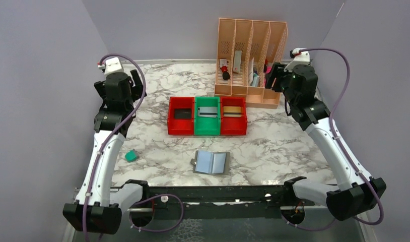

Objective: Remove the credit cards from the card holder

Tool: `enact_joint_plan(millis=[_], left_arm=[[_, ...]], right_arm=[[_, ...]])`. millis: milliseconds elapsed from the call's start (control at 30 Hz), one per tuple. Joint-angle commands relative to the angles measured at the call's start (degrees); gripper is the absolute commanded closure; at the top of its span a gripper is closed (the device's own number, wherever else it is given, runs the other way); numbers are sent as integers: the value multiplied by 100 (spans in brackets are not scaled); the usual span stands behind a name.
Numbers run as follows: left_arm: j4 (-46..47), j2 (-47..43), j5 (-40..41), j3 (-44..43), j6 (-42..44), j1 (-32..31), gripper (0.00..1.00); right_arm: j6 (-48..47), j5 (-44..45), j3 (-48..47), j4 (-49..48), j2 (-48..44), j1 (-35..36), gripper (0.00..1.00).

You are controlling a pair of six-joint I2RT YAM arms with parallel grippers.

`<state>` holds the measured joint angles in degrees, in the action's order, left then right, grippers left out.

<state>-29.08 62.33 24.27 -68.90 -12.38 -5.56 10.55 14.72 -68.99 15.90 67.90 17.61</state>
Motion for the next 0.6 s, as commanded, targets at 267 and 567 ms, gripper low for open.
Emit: enact_joint_plan(millis=[267, 567], left_arm=[[-138, -1079, 156, 312, 105, 3, 1], [-121, -1213, -27, 288, 92, 3, 1]], right_arm=[[-407, -1012, 264, -329, -517, 15, 27], [-335, -1072, 339, -250, -527, 15, 26]])
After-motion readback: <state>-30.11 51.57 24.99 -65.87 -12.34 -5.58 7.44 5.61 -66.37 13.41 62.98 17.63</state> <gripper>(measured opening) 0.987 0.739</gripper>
